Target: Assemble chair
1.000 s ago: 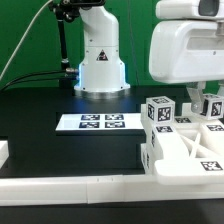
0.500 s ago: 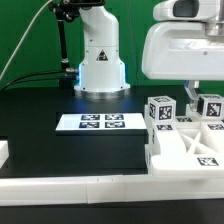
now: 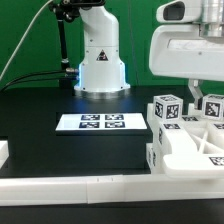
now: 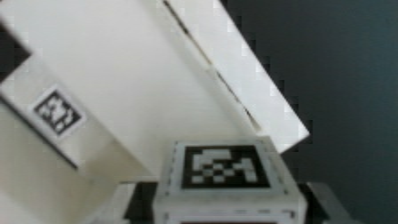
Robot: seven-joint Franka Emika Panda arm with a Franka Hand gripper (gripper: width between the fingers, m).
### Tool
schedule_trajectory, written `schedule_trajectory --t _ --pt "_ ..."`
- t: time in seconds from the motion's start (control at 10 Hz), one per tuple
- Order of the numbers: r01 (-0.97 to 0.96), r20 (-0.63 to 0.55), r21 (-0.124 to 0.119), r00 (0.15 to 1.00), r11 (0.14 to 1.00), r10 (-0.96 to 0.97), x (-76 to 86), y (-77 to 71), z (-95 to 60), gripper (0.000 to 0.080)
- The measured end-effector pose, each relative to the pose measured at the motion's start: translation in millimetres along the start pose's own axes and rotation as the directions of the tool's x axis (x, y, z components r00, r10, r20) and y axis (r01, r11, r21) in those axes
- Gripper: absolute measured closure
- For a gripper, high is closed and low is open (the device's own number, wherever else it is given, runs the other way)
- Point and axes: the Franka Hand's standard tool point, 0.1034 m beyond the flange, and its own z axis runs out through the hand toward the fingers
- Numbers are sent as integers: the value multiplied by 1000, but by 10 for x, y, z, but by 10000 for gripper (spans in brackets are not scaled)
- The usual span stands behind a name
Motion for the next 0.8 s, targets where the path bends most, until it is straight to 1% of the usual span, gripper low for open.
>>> schedule_trajectory --t 0.2,0.3,0.4,0.5,0.6,0.7,0.8 --pt "16 0 0 1000 1000 -16 -1 0 1 527" --pt "57 0 0 998 998 -57 -4 -2 1 297" --pt "166 13 -20 986 986 -165 -31 1 -1 297" --pt "343 17 -17 939 939 -343 -35 -19 7 182" --pt "525 26 -12 851 851 -525 -71 -22 29 160" --pt "575 27 -9 818 818 -575 -102 -32 28 160" --pt "630 20 -5 776 776 -630 -50 -19 6 151"
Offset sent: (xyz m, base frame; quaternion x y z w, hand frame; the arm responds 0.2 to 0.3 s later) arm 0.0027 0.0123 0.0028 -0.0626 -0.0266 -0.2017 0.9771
